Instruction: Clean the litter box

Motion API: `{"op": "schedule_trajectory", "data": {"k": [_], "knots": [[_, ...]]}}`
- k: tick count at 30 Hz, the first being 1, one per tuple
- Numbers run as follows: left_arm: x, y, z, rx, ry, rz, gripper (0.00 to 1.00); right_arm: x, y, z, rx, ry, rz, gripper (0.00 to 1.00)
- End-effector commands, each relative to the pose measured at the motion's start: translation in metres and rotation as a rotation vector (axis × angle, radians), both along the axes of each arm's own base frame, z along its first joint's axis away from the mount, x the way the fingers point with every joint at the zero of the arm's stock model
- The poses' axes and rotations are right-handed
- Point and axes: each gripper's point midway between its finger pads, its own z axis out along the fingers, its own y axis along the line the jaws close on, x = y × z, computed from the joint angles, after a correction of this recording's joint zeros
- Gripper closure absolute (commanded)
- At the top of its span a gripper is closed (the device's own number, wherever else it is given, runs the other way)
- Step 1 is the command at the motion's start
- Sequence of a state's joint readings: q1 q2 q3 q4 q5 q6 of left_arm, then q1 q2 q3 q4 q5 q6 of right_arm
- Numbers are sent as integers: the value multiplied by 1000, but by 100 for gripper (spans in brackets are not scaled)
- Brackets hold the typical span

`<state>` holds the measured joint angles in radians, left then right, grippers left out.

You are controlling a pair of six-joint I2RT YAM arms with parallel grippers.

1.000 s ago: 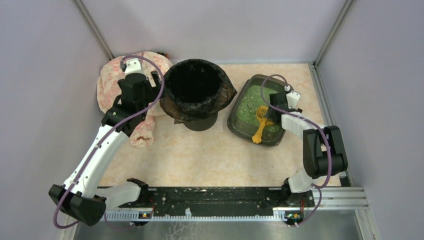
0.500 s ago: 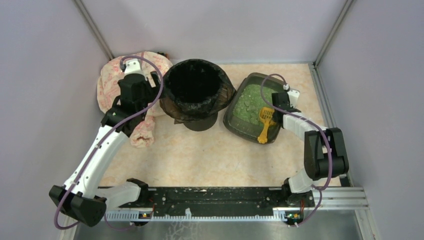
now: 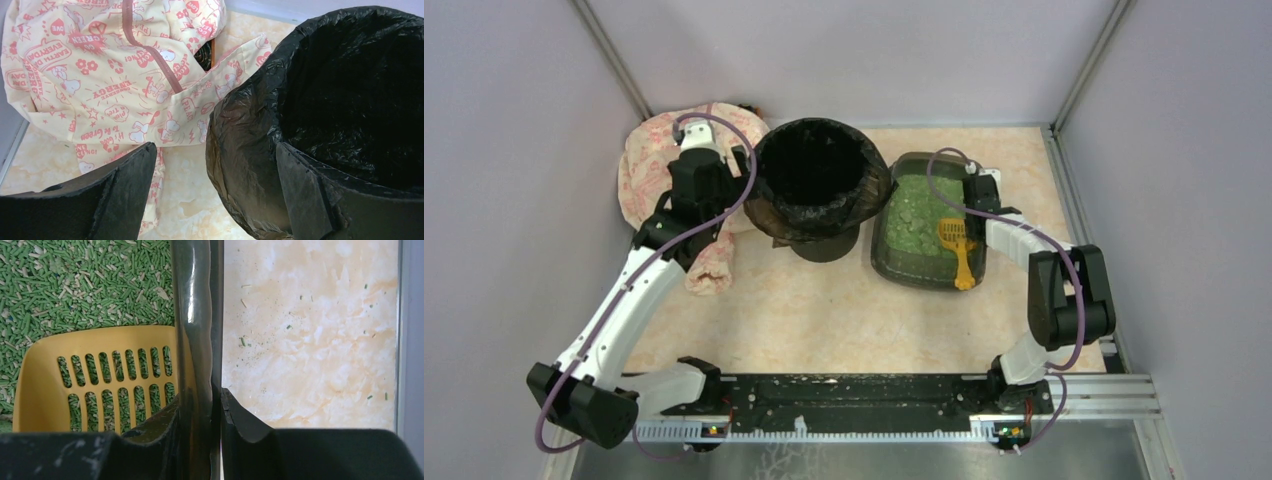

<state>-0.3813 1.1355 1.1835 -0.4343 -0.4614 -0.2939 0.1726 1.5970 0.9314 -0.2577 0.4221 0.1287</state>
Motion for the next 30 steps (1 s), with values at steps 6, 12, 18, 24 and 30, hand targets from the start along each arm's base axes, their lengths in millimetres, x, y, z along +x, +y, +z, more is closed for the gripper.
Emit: {"op": "schedule_trajectory", "data": {"k": [6,12,18,24,30], "knots": [[10,-5,-10,1,13,-17,6,25,-18,44,-104,-85,114,95],[11,-3,-11,3,12,-10,6,16,-25,44,-83,-67,43,100],[13,-4,-11,-11,15,-24,6,2,-31,45,-55,-147,-49,96],[13,-3,-13,-18,22,-25,6,8,-31,84,-16,-268,-94,35],[12,-2,-10,-26,14,-28,5,5,-19,134,84,-411,-83,38]]}}
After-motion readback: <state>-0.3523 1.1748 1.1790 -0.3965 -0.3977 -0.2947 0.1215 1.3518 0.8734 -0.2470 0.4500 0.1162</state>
